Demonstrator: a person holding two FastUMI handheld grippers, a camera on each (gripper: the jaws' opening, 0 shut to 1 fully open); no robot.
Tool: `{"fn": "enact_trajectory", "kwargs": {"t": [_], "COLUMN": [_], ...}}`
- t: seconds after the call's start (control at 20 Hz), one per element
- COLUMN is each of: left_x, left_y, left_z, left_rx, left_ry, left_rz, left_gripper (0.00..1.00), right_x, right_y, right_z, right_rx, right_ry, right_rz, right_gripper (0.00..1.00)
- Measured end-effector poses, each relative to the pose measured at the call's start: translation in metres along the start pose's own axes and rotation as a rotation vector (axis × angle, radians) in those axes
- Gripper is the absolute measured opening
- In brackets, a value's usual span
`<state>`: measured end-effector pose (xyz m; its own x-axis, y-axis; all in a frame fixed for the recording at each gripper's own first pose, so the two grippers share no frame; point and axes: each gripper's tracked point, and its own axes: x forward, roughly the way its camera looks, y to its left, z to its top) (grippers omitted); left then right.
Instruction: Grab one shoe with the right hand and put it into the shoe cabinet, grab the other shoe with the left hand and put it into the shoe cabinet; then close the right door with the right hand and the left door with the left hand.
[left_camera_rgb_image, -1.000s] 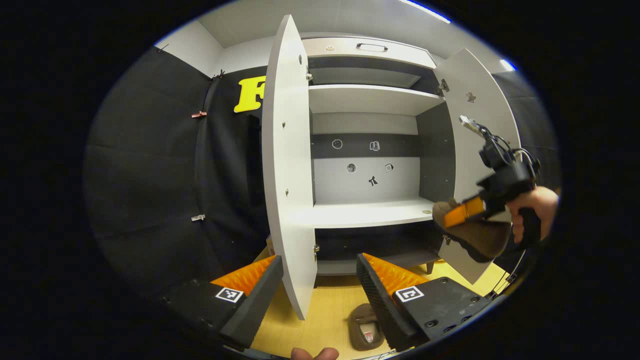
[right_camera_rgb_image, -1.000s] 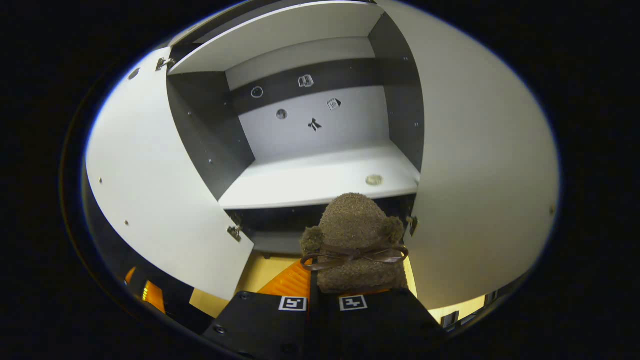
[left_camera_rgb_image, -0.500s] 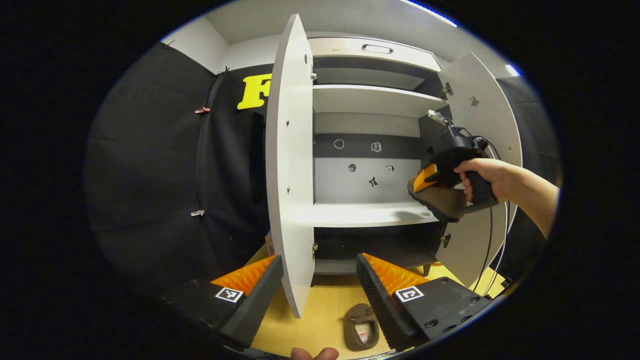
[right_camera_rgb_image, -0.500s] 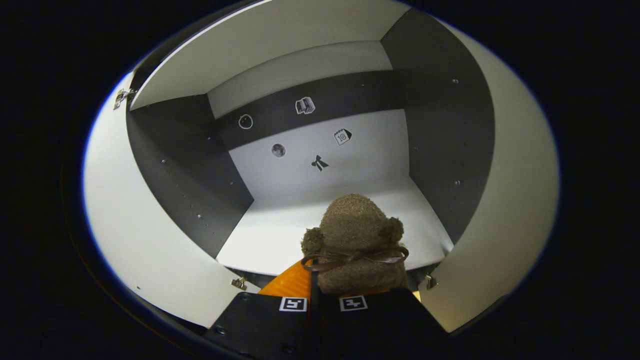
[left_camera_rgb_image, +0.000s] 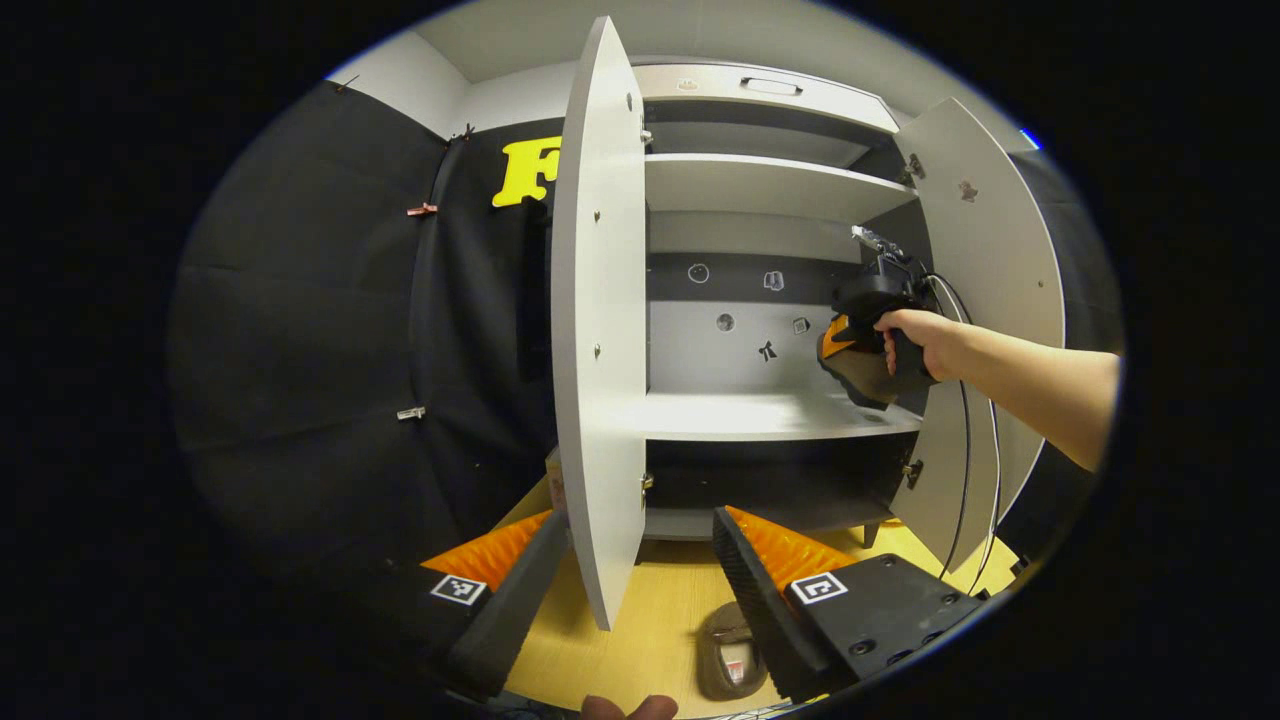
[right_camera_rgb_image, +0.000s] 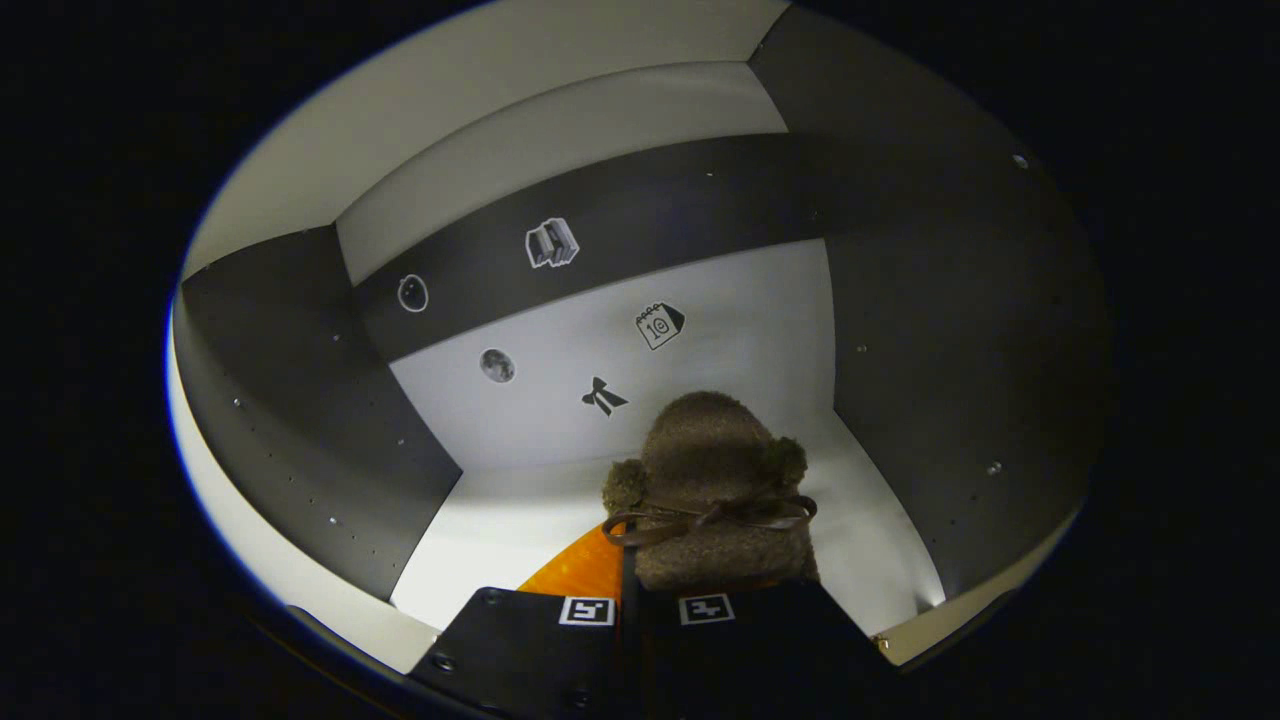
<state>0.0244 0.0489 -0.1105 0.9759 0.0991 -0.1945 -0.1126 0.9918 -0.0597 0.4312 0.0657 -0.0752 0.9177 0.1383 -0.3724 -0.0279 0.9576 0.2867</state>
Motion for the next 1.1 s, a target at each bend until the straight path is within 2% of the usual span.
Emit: {"fn": "enact_trajectory", "kwargs": {"t": [0.2,0.4,0.5,0.55,0.6,0.65,0.8,0.9,1.1], "left_x": [0.001,0.004,0.007,0.008,0.009,0.009,0.009,0.009,0.009], "left_y": [0.001,0.006,0.008,0.009,0.011,0.011,0.015,0.015,0.01], "left_z": [-0.011,-0.016,-0.016,-0.016,-0.015,-0.015,-0.015,-0.013,-0.01], "left_rx": [-0.003,0.01,0.007,0.006,0.005,0.005,0.011,0.023,0.012], "left_ry": [0.033,0.056,0.056,0.056,0.056,0.058,0.058,0.056,0.04], "left_rz": [0.018,0.032,0.034,0.037,0.039,0.039,0.041,0.039,0.008], "left_gripper": [0.94,0.94,0.94,0.94,0.94,0.94,0.94,0.94,0.94], "right_x": [0.03,0.051,0.057,0.059,0.059,0.058,0.057,0.048,0.02], "right_y": [0.0,-0.011,-0.01,-0.009,-0.008,-0.007,0.002,0.007,0.018], "right_z": [-0.009,-0.018,-0.024,-0.026,-0.029,-0.032,-0.041,-0.04,-0.037], "right_rx": [0.006,0.003,-0.002,-0.01,-0.019,-0.028,-0.041,-0.058,-0.086], "right_ry": [0.013,0.029,0.042,0.045,0.053,0.059,0.074,0.067,0.032], "right_rz": [-0.01,-0.056,-0.05,-0.05,-0.052,-0.052,-0.029,-0.025,0.017], "right_gripper": [0.08,0.09,0.09,0.02,0.09,0.09,0.18,0.28,0.6]}}
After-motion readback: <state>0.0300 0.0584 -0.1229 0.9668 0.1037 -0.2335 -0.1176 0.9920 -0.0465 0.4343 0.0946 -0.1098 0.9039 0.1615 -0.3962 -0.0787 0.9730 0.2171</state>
